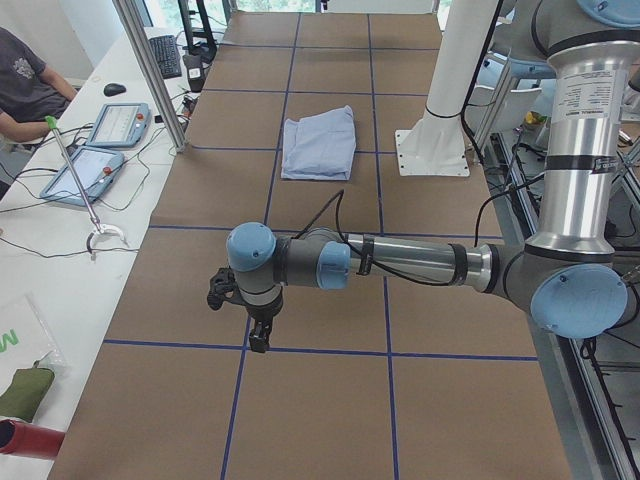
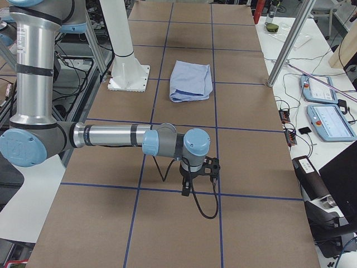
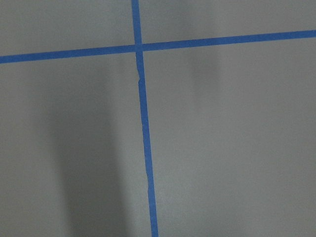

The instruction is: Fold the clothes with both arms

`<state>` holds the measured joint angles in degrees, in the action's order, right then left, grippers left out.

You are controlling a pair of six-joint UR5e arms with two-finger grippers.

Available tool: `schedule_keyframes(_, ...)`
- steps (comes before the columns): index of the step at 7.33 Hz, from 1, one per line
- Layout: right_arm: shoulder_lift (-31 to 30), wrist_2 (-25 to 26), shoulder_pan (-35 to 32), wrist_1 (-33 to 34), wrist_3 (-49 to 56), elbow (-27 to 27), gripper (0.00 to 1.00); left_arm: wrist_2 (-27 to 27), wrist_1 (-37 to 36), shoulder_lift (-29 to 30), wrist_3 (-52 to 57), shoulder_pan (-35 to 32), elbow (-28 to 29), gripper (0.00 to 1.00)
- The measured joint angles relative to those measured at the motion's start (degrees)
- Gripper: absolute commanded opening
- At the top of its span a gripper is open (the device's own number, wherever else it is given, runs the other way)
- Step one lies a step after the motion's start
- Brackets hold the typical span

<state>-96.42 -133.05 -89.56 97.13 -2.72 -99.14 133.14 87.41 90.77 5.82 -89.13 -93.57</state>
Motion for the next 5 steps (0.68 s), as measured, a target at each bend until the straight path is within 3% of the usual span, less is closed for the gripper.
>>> schedule_keyframes(5, 0.1, 0.0, 0.0, 0.1, -0.1, 0.0, 1.00, 1.0, -1.0, -1.4, 0.1, 0.1, 2.0, 1.00)
